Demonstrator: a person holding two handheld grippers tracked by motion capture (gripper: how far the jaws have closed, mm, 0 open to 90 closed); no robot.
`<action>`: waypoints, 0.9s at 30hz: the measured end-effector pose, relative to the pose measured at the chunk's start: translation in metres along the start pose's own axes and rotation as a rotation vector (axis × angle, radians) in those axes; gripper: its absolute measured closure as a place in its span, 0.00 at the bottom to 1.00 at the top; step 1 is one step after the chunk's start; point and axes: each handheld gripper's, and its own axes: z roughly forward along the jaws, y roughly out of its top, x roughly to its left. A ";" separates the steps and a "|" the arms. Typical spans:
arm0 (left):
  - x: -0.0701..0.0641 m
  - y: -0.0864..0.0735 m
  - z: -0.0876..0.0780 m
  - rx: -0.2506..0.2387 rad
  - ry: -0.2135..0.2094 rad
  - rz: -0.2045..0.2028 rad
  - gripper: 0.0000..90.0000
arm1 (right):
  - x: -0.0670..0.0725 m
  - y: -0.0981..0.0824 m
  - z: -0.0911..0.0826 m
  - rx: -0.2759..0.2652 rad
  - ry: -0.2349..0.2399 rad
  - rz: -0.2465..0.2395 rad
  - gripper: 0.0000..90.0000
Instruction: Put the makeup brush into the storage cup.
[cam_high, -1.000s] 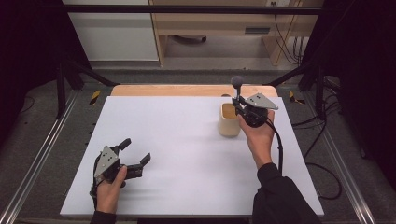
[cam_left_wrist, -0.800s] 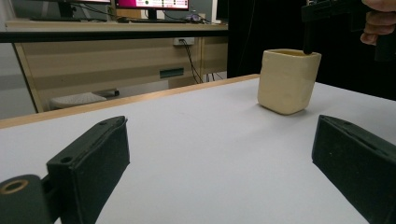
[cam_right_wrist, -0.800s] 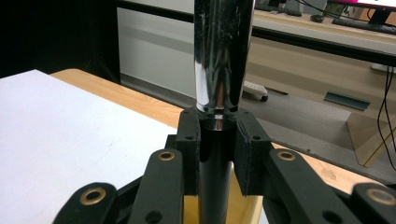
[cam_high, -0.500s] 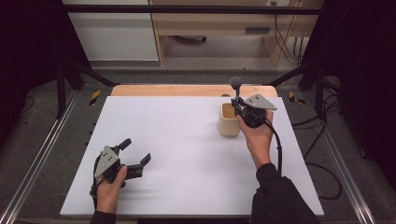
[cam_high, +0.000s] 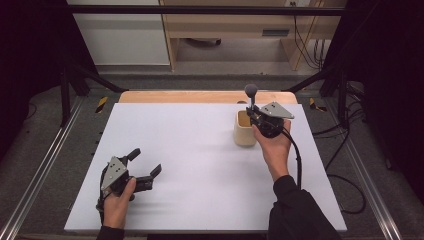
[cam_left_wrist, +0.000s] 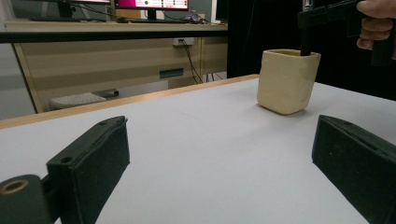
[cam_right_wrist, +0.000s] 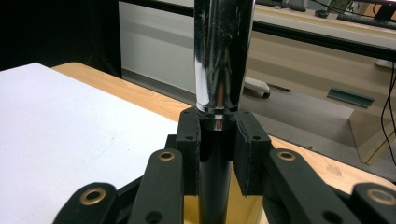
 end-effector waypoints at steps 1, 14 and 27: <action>0.000 0.000 0.000 0.000 0.000 0.000 0.04 | 0.000 0.000 0.000 -0.001 0.001 0.002 0.82; 0.000 0.000 -0.001 -0.004 0.000 0.001 0.04 | 0.002 -0.002 0.002 0.007 0.002 0.006 0.82; 0.000 0.000 0.000 -0.002 0.000 0.002 0.04 | 0.002 -0.008 0.002 0.010 0.003 0.010 0.82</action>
